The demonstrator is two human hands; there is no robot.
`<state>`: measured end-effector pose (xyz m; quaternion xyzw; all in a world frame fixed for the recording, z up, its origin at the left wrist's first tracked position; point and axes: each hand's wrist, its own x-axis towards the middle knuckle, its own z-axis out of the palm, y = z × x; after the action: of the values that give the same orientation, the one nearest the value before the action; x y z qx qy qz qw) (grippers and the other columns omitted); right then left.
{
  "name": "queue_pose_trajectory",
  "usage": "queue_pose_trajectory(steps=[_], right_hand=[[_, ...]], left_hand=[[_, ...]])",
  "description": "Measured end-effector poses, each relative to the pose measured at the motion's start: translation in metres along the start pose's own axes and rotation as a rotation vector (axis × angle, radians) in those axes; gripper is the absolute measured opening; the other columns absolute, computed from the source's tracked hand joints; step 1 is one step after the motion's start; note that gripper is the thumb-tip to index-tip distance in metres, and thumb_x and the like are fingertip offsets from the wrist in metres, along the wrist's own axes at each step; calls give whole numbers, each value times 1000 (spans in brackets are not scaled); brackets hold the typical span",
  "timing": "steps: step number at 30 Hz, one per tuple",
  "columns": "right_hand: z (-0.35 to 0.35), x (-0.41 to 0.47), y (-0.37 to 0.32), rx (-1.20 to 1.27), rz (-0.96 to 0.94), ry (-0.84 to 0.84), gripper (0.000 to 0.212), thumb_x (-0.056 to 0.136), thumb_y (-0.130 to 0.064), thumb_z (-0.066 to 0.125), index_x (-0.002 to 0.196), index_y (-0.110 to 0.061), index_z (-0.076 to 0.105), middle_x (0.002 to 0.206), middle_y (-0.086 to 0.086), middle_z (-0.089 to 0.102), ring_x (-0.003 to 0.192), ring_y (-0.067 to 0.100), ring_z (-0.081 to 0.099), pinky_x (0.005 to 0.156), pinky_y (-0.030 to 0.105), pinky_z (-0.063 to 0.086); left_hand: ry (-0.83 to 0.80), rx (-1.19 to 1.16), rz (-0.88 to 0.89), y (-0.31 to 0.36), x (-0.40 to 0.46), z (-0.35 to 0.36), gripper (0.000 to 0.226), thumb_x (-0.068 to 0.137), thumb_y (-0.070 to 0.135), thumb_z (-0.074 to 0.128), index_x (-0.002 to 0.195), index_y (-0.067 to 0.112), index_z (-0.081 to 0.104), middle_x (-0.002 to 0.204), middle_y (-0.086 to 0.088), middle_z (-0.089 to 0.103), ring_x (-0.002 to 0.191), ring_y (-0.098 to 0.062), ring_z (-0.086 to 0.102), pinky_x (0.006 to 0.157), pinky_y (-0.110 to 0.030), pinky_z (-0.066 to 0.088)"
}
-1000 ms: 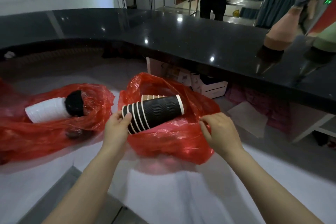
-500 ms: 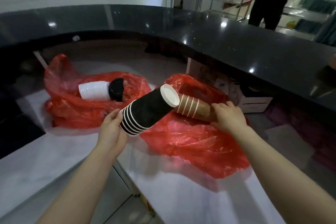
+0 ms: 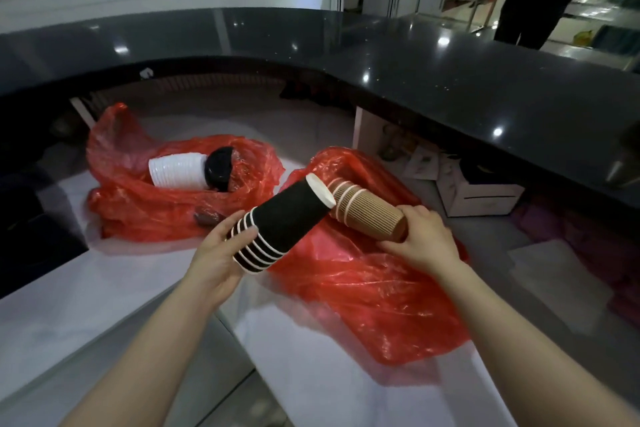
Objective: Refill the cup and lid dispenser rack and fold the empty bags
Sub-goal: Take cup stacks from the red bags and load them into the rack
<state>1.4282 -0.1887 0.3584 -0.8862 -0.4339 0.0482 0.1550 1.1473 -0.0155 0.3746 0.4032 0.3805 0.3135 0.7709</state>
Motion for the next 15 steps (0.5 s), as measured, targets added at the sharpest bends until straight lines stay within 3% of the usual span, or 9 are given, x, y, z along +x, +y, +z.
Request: queue_pose_trajectory(steps=[4, 7, 10, 12, 15], right_hand=[[-13, -9, -4, 237, -14, 74, 65, 63, -62, 70, 118, -31, 54, 107, -9, 58, 101, 15, 52, 78, 33, 47], [-19, -20, -3, 576, 72, 85, 62, 63, -55, 74, 118, -34, 54, 100, -21, 58, 90, -3, 55, 68, 14, 43], [-19, -28, 1, 735, 128, 81, 66, 68, -52, 75, 126, -27, 56, 110, -13, 63, 98, 4, 59, 76, 22, 49], [-19, -35, 1, 837, 150, 58, 63, 68, -51, 74, 124, -26, 58, 110, -13, 65, 99, 5, 61, 80, 26, 51], [-16, -44, 0, 969, 173, 18, 49, 76, -42, 73, 120, -24, 61, 108, -7, 68, 97, 10, 65, 81, 32, 54]], left_hand=[[112, 251, 30, -18, 2, 15, 63, 71, -9, 71, 125, 15, 52, 125, -15, 58, 112, -32, 59, 93, -45, 49], [171, 534, 144, -29, 4, 20, 64, 70, 0, 78, 124, 22, 54, 128, -10, 53, 113, -26, 55, 90, -35, 49], [254, 1047, 263, -34, 5, 25, 77, 62, 23, 88, 130, 22, 52, 144, -10, 27, 127, -28, 38, 112, -42, 32], [277, 1421, 390, -33, 3, 31, 89, 55, 38, 90, 133, 23, 48, 155, -8, 10, 139, -33, 20, 114, -48, 22], [129, 1877, 547, -32, 6, 32, 105, 60, 48, 84, 146, 20, 30, 159, -4, 13, 145, -27, 9, 115, -50, 10]])
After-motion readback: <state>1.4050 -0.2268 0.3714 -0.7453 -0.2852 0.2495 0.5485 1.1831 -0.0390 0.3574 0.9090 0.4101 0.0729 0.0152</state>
